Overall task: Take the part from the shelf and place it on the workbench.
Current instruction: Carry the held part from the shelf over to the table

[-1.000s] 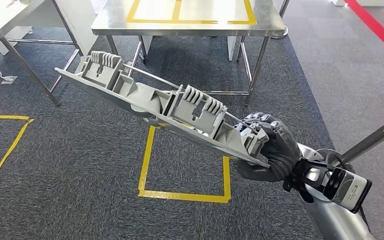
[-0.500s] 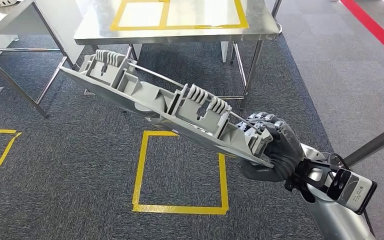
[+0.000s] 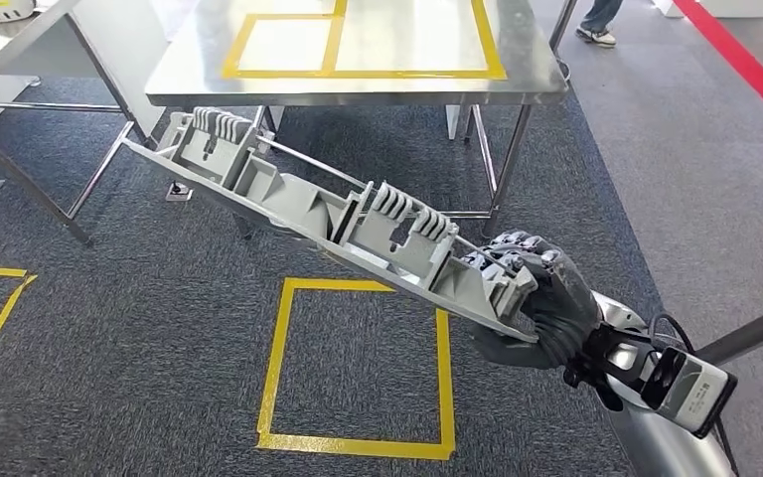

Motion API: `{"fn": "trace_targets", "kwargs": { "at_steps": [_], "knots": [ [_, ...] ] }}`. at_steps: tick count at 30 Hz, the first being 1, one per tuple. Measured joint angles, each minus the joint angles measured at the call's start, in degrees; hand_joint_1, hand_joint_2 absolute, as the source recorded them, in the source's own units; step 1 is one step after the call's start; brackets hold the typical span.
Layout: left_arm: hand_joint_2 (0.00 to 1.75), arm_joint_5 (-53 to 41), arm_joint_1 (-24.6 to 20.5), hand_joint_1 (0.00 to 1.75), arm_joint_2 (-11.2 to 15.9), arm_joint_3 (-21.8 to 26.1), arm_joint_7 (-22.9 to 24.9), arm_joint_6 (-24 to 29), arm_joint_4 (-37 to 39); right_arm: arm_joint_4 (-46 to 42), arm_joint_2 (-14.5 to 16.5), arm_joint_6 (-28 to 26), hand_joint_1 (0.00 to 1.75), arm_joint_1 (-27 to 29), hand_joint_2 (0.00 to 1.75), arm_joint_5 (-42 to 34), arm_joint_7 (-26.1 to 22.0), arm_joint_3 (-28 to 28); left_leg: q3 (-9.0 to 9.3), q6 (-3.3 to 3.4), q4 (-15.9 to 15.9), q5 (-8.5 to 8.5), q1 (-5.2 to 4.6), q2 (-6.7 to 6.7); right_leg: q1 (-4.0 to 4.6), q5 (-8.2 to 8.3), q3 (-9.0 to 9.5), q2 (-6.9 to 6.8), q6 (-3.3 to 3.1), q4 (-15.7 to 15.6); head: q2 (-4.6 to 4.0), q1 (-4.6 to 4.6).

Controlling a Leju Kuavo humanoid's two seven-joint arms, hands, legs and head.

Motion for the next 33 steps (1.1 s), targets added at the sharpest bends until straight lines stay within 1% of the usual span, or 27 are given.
{"fn": "trace_targets", "kwargs": {
  "at_steps": [2, 3, 4, 5, 7, 8, 9, 10, 12, 13, 14, 15, 17, 18, 19, 20, 22, 23, 24, 25, 26, 27, 28, 29, 30, 31, 33],
  "knots": [
    [1.75, -0.1, -0.1, 0.0, 0.0, 0.0, 0.1, 0.0, 0.0, -0.1, 0.2, 0.0, 1.75, 0.1, 1.75, 0.2, 0.3, -0.4, 0.5, -0.67, 0.2, -0.28, 0.14, 0.17, 0.08, -0.71, 0.89, 0.38, -1.0, 0.0, 0.0, -0.1],
    [1.75, -0.2, -0.1, 0.0, 0.0, 0.0, 0.1, 0.0, 0.0, -0.1, 0.2, 0.0, 1.75, 0.1, 1.75, 0.3, 0.4, -0.5, 0.22, -0.91, 1.4, -0.35, 0.19, 0.29, 0.04, -1.11, 1.56, 0.43, -1.42, -0.1, 0.0, -0.14],
    [1.75, -0.3, -0.2, 0.0, 0.0, 0.0, 0.1, 0.0, 0.0, -0.1, 0.3, 0.0, 1.75, 0.1, 1.75, 0.3, 0.5, -0.6, -1.04, -1.12, 3.8, -0.69, 0.23, 0.41, -0.02, -1.53, 2.29, 0.46, -1.72, -0.2, 0.0, -0.24],
    [1.75, -0.3, -0.3, 0.0, -0.1, 0.0, 0.1, 0.0, 0.0, -0.1, 0.4, 0.0, 1.75, 0.1, 1.75, 0.3, 0.6, -0.7, -3.31, -1.29, 7.3, -1.51, 0.24, 0.52, 0.0, -2.05, 2.91, 0.44, -1.97, -0.3, 0.0, -0.3],
    [1.75, -0.3, -0.2, 0.0, -0.1, 0.0, 0.1, 0.0, 0.0, -0.1, 0.7, 0.0, 1.75, 0.1, 1.75, 0.3, 0.6, -0.7, -8.99, -1.48, 14.8, -4.27, 0.21, 0.58, 0.14, -3.13, 3.96, 0.5, -2.24, -0.3, 0.0, -0.43],
    [1.75, -0.3, -0.2, 0.0, -0.1, 0.0, 0.1, 0.0, 0.0, 0.0, 0.8, 0.0, 1.75, 0.1, 1.75, 0.3, 0.7, -0.7, -11.21, -1.44, 16.8, -5.25, 0.19, 0.58, 0.23, -3.69, 4.58, 0.55, -2.3, -0.3, 0.0, -0.45],
    [1.75, -0.3, -0.1, 0.0, -0.1, 0.0, 0.1, 0.0, 0.0, 0.0, 0.9, 0.0, 1.75, 0.1, 1.75, 0.4, 0.8, -0.7, -12.47, -1.29, 16.9, -5.09, 0.16, 0.58, 0.34, -4.28, 5.31, 0.6, -2.31, -0.3, 0.0, -0.45],
    [1.75, -0.3, -0.1, 0.0, -0.1, 0.0, 0.1, 0.0, 0.0, 0.0, 0.9, 0.0, 1.75, 0.1, 1.75, 0.4, 1.0, -0.7, -12.67, -1.04, 14.8, -3.5, 0.09, 0.58, 0.46, -4.91, 6.15, 0.62, -2.31, -0.3, 0.0, -0.45],
    [1.75, -0.3, -0.1, 0.0, 0.0, 0.0, 0.1, 0.0, 0.0, 0.0, 1.0, 0.0, 1.75, -0.2, 1.75, 0.3, 1.4, -0.7, -11.3, -0.02, 7.5, 2.69, -0.33, 0.49, 0.65, -6.22, 7.8, 0.63, -2.2, -0.3, 0.0, -0.41],
    [1.75, -0.3, 0.0, 0.0, 0.1, 0.0, 0.1, 0.0, 0.0, 0.0, 1.1, 0.0, 1.75, -0.3, 1.75, 0.2, 1.8, -0.7, -10.61, 0.46, 4.4, 5.09, -0.63, 0.38, 0.7, -6.77, 8.4, 0.72, -2.03, -0.4, 0.0, -0.37],
    [1.75, -0.4, 0.0, 0.0, 0.2, 0.0, 0.1, 0.0, 0.0, 0.0, 1.2, 0.0, 1.75, -0.5, 1.75, 0.1, 2.1, -0.7, -10.06, 0.9, 2.5, 6.73, -0.94, 0.26, 0.7, -7.21, 8.77, 0.83, -1.75, -0.6, 0.0, -0.34],
    [1.75, -0.4, 0.0, 0.0, 0.3, 0.0, 0.1, 0.0, 0.0, 0.0, 1.2, 0.0, 1.75, -0.7, 1.75, 0.0, 2.5, -0.7, -9.78, 1.19, 1.7, 7.34, -1.16, 0.12, 0.69, -7.34, 9.03, 0.95, -1.4, -0.6, 0.0, -0.32],
    [1.75, -0.4, 0.1, 0.0, 0.4, 0.0, 0.2, 0.0, 0.0, 0.0, 1.3, 0.0, 1.75, -0.9, 1.75, -0.1, 3.0, -0.7, -8.61, 1.62, 0.9, 7.2, -1.13, 0.11, 0.67, -7.15, 9.32, 1.05, -0.71, -0.2, 0.01, -0.35],
    [1.75, -0.4, 0.1, 0.0, 0.5, 0.0, 0.2, 0.0, -0.1, 0.0, 1.3, -0.1, 1.75, -1.0, 1.75, -0.1, 3.1, -0.7, -7.91, 1.89, 0.5, 7.09, -0.98, 0.1, 0.67, -6.97, 8.95, 0.98, -0.48, 1.0, 0.01, -0.29],
    [1.75, -0.4, 0.0, 0.0, 0.5, 0.0, 0.2, 0.0, 0.0, 0.0, 1.3, -0.1, 1.75, -1.2, 1.75, -0.1, 3.1, -0.7, -7.18, 2.11, 0.3, 6.81, -0.83, 0.12, 0.65, -7.12, 7.89, 0.92, -0.26, 3.1, 0.01, -0.22],
    [1.75, -0.4, 0.0, 0.0, 0.4, 0.0, 0.2, 0.0, 0.0, 0.0, 1.3, -0.1, 1.75, -1.3, 1.75, -0.1, 3.1, -0.7, -6.57, 2.28, 0.1, 6.45, -0.7, 0.12, 0.6, -7.8, 6.07, 0.84, -0.03, 6.1, 0.01, -0.18],
    [1.75, -0.4, 0.0, 0.0, 0.4, 0.0, 0.2, 0.0, 0.0, 0.0, 1.3, -0.1, 1.75, -1.5, 1.75, -0.2, 3.1, -0.7, -5.58, 2.5, 0.1, 5.44, -0.68, 0.11, 0.51, -10.54, 1.42, 0.79, 0.51, 12.9, 0.0, -0.13],
    [1.75, -0.4, 0.0, 0.0, 0.3, 0.0, 0.2, 0.0, 0.0, 0.0, 1.3, -0.1, 1.75, -1.5, 1.75, -0.2, 3.2, -0.7, -4.97, 2.51, 0.1, 4.87, -0.68, 0.05, 0.48, -11.86, -0.55, 0.77, 0.74, 15.1, 0.0, -0.14],
    [1.75, -0.4, 0.0, 0.0, 0.3, 0.0, 0.2, 0.0, 0.0, 0.0, 1.3, -0.1, 1.75, -1.5, 1.75, -0.3, 3.3, -0.7, -4.2, 2.48, 0.1, 4.22, -0.66, -0.03, 0.48, -12.32, -1.75, 0.76, 0.85, 15.4, 0.0, -0.12],
    [1.75, -0.4, 0.0, 0.0, 0.3, 0.0, 0.2, 0.0, 0.0, 0.0, 1.3, -0.2, 1.75, -1.5, 1.75, -0.3, 3.3, -0.7, -3.29, 2.39, 0.1, 3.54, -0.63, -0.13, 0.48, -11.54, -2.03, 0.75, 0.84, 13.9, 0.01, -0.12],
    [1.75, -0.4, 0.1, 0.0, 0.2, 0.0, 0.2, 0.0, 0.0, 0.0, 1.3, -0.2, 1.75, -1.5, 1.75, -0.3, 3.4, -0.7, -2.25, 2.26, 0.1, 2.77, -0.6, -0.21, 0.48, -9.38, -1.56, 0.72, 0.76, 10.7, 0.01, -0.11],
    [1.75, -0.4, 0.1, 0.0, 0.2, 0.0, 0.2, 0.0, 0.0, 0.0, 1.3, -0.3, 1.75, -1.5, 1.75, -0.3, 3.5, -0.6, -1.43, 2.06, 0.1, 1.98, -0.58, -0.25, 0.47, -5.98, -0.75, 0.61, 0.63, 6.5, 0.01, -0.08],
    [1.75, -0.4, 0.1, 0.0, 0.2, 0.0, 0.2, 0.0, 0.0, 0.0, 1.3, -0.3, 1.75, -1.4, 1.75, -0.2, 3.4, -0.6, -0.59, 1.81, 0.1, 1.22, -0.62, -0.36, 0.52, -3.48, -0.03, 0.46, 0.42, 3.2, 0.01, -0.14],
    [1.75, -0.4, 0.1, 0.0, 0.2, 0.0, 0.2, 0.0, 0.0, 0.1, 1.3, -0.5, 1.75, -1.3, 1.75, -0.1, 3.3, -0.6, -0.05, 1.47, 0.1, 0.48, -0.67, -0.39, 0.63, -1.54, 0.59, 0.33, 0.15, 1.0, 0.0, -0.19],
    [1.75, -0.4, 0.1, 0.0, 0.2, 0.0, 0.2, 0.0, 0.0, 0.1, 1.3, -0.6, 1.75, -1.2, 1.75, 0.1, 3.1, -0.6, 0.45, 1.12, 0.2, -0.04, -0.71, -0.41, 0.74, -0.7, 0.92, 0.25, -0.2, 0.1, 0.0, -0.25],
    [1.75, -0.4, 0.1, 0.0, 0.2, 0.0, 0.2, 0.0, 0.0, 0.1, 1.3, -0.7, 1.75, -1.2, 1.75, 0.3, 3.0, -0.6, 0.94, 0.78, 0.3, -0.28, -0.74, -0.42, 0.85, -1.18, 1.22, 0.26, -0.61, 0.1, 0.0, -0.31],
    [1.75, -0.4, 0.0, 0.0, 0.2, 0.0, 0.2, -0.1, 0.0, 0.1, 1.2, -0.8, 1.75, -1.2, 1.75, 0.6, 2.9, -0.6, 0.53, 0.26, 1.9, -0.08, -0.74, -0.21, 0.65, -1.43, 2.23, 0.34, -1.35, -0.2, 0.01, -0.35]
  ]
}}
